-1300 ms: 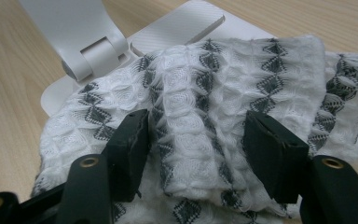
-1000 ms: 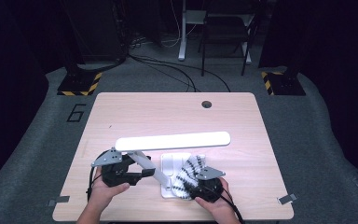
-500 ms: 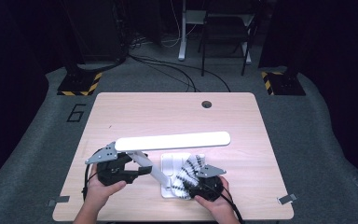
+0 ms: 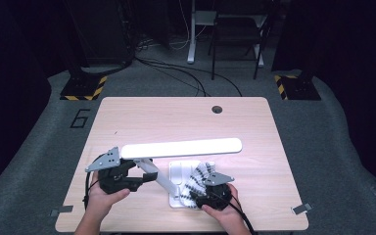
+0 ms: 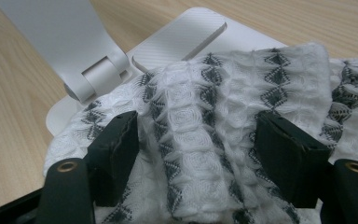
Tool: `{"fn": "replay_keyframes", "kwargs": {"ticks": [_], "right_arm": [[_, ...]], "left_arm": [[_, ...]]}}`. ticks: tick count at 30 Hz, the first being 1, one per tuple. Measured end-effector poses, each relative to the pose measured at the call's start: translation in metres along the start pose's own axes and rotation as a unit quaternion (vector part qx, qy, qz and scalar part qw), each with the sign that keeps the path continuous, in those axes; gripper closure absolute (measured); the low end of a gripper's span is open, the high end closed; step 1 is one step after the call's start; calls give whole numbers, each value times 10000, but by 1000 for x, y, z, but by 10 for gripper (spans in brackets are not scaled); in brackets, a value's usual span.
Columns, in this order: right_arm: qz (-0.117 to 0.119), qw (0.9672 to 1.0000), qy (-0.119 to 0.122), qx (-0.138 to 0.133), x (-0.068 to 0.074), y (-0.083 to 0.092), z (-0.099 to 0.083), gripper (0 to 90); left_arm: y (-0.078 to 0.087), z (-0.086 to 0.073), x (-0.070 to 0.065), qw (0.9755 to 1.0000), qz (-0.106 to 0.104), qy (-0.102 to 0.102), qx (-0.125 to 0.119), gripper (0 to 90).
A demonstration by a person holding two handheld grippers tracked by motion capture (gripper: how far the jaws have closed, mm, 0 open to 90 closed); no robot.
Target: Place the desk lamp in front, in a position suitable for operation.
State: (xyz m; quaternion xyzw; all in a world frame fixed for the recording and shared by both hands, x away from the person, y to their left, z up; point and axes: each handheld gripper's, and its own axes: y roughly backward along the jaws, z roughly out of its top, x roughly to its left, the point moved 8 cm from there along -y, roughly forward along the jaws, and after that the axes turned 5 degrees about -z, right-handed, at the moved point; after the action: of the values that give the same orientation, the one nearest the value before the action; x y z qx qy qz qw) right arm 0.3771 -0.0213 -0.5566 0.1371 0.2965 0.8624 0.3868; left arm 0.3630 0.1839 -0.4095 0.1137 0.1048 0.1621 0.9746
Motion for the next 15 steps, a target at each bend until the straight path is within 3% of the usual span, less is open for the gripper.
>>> {"fn": "replay_keyframes", "kwargs": {"ticks": [9,15], "right_arm": [[-4,10000,74,27,1,-3,-5,331],[117,9999,15,24,2,-2,-6,469]], "left_arm": [[0,-1,0,9999,24,-95,42,527],[1,-1,-1,9999,56,-127,86,535]]}}
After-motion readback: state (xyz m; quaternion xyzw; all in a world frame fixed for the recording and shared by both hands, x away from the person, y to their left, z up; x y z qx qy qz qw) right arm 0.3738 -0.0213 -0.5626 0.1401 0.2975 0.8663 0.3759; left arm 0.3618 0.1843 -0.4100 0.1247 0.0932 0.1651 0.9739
